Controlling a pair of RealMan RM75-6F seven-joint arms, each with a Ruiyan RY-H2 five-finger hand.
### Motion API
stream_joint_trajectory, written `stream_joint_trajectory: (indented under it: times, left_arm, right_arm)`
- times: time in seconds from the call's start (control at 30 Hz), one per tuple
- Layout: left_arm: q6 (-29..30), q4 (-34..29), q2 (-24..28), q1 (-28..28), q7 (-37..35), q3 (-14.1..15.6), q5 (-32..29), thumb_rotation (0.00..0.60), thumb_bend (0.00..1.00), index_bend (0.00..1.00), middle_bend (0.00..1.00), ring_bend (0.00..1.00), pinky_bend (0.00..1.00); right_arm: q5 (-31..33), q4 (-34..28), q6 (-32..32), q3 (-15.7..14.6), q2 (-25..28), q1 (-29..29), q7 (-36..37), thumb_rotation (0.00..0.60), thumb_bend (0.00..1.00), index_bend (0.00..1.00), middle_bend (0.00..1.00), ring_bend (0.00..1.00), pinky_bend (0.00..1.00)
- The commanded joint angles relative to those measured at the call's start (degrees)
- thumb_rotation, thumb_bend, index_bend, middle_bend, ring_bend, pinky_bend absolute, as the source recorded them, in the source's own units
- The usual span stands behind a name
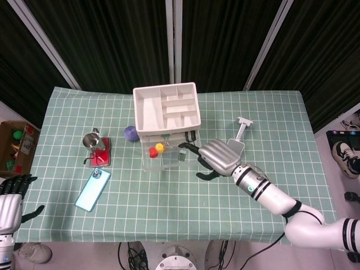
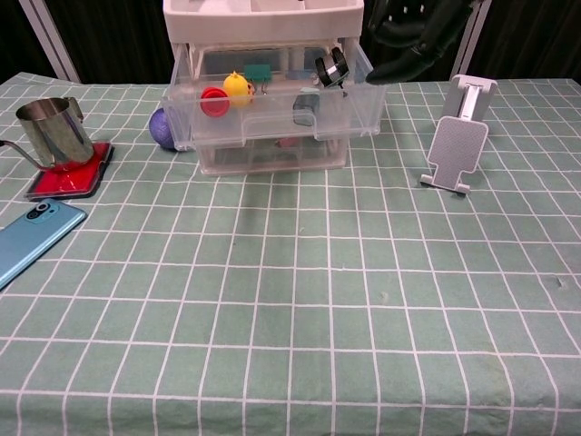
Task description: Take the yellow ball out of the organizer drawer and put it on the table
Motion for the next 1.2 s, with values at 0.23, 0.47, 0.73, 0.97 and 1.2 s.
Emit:
stream_joint_trajectory:
  times: [0.23,0.47,0.73,0.97,1.2]
  left_arm:
    - [0.7,-0.5,0.0,0.9,0.2,0.1,-0.4,0.6,0.02,0.24,0.19,0.15,0.18]
    - [0.9,-0.1,-0.3,1.5,-0.3,0.2,-0.8,0.6,0.02,0.24,0.19,0.15,0.18]
    - [0.8,1.0,-0.9,1.7,-1.1,0.0,-1.1,0.6,0.02,0.24,0.19,0.15,0.18]
    - [0.6,1.5,-1.1,1.7,-1.5,-0.1,-1.1,0.6,0.02,0.24,0.19,0.15,0.18]
    - [0.8,1.8,-1.3,1.9,-1.7,-0.2,-1.2,0.6,0.02,0.24,0.19,0.15,0.18]
  right_arm:
    - [11.3,12.5,6.1,-3.1,-13.4,18.6,-35.8,0.6,0.18,0.26,0.91,0.88,0.89]
    - [14.1,20.3,5.4,-4.6,-21.2,23.4,-40.1,0.6,0.18,0.26,0.93,0.9,0.9]
    - [13.4,24.7,5.3,-6.6,-24.8,25.1,-41.4,0.6,0.18,0.27,0.93,0.9,0.9]
    - [13.1,27.0,5.1,-7.6,-26.4,25.5,-41.0,0.6,0.18,0.29,0.93,0.9,0.9]
    - [13.6,28.6,4.2,-7.9,-27.5,25.9,-39.9,0.6,0.18,0.32,0.93,0.9,0.9]
